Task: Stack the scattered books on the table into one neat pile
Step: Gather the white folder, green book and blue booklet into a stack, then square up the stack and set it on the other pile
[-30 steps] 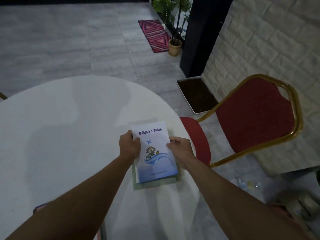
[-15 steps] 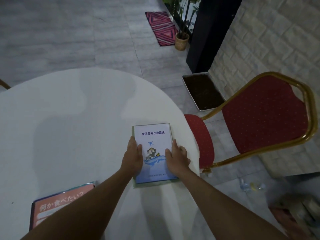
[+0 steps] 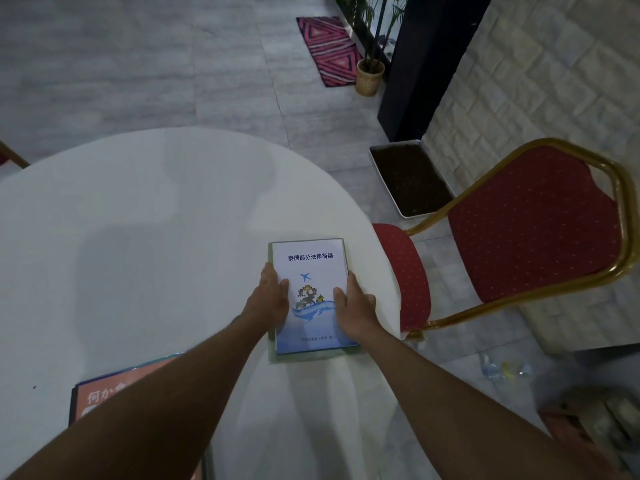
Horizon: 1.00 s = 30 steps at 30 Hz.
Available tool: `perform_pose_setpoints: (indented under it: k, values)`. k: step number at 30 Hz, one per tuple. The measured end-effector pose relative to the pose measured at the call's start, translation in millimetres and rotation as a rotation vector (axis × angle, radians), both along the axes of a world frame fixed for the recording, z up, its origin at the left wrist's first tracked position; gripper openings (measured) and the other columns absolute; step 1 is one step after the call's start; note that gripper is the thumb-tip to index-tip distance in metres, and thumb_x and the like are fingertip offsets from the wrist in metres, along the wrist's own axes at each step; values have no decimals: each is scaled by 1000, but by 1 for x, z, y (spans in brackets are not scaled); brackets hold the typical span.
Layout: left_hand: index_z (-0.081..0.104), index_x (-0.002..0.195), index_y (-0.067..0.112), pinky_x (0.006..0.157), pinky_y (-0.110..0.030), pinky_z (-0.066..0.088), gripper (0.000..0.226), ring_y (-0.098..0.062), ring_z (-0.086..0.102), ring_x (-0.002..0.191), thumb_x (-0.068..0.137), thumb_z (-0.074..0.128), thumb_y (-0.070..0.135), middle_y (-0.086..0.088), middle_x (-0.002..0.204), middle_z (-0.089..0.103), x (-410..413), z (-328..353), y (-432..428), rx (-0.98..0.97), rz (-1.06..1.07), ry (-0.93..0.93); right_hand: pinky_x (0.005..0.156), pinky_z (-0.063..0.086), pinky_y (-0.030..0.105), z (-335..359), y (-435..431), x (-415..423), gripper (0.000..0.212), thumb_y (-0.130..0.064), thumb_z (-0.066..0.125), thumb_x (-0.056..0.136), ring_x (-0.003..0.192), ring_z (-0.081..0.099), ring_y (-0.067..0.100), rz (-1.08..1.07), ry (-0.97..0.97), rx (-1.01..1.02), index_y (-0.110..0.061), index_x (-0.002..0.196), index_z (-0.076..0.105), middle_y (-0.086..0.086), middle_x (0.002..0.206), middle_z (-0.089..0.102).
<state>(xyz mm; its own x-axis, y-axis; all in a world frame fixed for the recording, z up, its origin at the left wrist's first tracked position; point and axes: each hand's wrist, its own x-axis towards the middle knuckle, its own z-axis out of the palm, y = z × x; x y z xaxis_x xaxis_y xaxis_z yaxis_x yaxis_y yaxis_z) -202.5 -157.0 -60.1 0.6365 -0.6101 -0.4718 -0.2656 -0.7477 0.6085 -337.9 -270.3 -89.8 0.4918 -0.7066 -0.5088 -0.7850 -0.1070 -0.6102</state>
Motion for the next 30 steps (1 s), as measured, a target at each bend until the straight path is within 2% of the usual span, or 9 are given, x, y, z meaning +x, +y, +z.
perform_pose_setpoints:
  k: [3, 7, 9, 11, 14, 20, 23, 26, 30]
  values:
    - [12, 151, -5, 115, -48, 35, 58, -38, 36, 143, 106, 32, 25, -23, 159, 24, 6, 3, 4, 5, -81, 0, 104, 37, 45, 5, -1, 0, 56, -41, 33, 103, 130, 37, 36, -2, 9, 20, -29, 156, 20, 20, 139, 46]
    - [32, 138, -4, 106, -42, 44, 44, -34, 51, 129, 104, 36, 23, -20, 145, 44, 14, 11, 21, -13, -152, -12, 112, 34, 48, 17, -3, 3, 56, -40, 33, 102, 136, 36, 38, 13, 29, 7, -22, 154, 26, 13, 154, 39]
    - [28, 145, -7, 112, -35, 35, 52, -34, 43, 138, 104, 36, 25, -20, 152, 38, 16, 12, 36, -2, -178, -69, 115, 28, 50, 25, 0, 4, 63, -48, 32, 101, 142, 28, 37, 84, 128, -115, -21, 158, 22, 5, 165, 22]
    - [18, 153, -5, 119, -30, 21, 60, -29, 28, 148, 105, 35, 27, -19, 161, 25, 19, 15, 53, 41, -156, -111, 114, 23, 52, 32, 9, 5, 66, -53, 30, 100, 144, 22, 35, 133, 180, -278, -22, 158, 22, 6, 167, 15]
    - [22, 153, -4, 120, -33, 20, 57, -30, 28, 148, 105, 33, 26, -20, 159, 29, 24, 19, 84, 70, -114, -145, 113, 22, 51, 39, 29, 13, 60, -51, 36, 101, 143, 23, 32, 136, 66, -378, -20, 153, 34, 8, 162, 25]
    - [32, 147, -2, 115, -46, 32, 54, -39, 35, 140, 104, 37, 29, -24, 150, 36, 32, 28, 165, 181, -4, -210, 109, 30, 38, 47, 92, 37, 43, -28, 56, 97, 130, 43, 34, 176, -138, -286, -10, 137, 57, 15, 138, 51]
    - [37, 144, -1, 113, -47, 34, 52, -39, 36, 137, 103, 38, 31, -23, 147, 37, 37, 27, 209, 269, 39, -223, 94, 41, 27, 46, 133, 42, 31, -20, 63, 94, 109, 61, 28, 236, -238, -203, -7, 122, 66, 15, 121, 61]
    - [46, 137, 4, 109, -46, 37, 45, -38, 40, 130, 102, 38, 32, -21, 139, 42, 38, 24, 252, 395, 30, -251, 80, 39, 18, 42, 173, 43, 32, -23, 68, 92, 93, 66, 20, 295, -225, -133, -9, 120, 67, 12, 118, 63]
    - [38, 140, 4, 106, -44, 41, 52, -36, 39, 131, 99, 47, 35, -20, 142, 35, 31, 16, 296, 397, 135, -233, 88, 43, 23, 35, 215, 42, 50, -35, 66, 92, 102, 63, 20, 341, -105, -39, -9, 134, 58, 10, 128, 58]
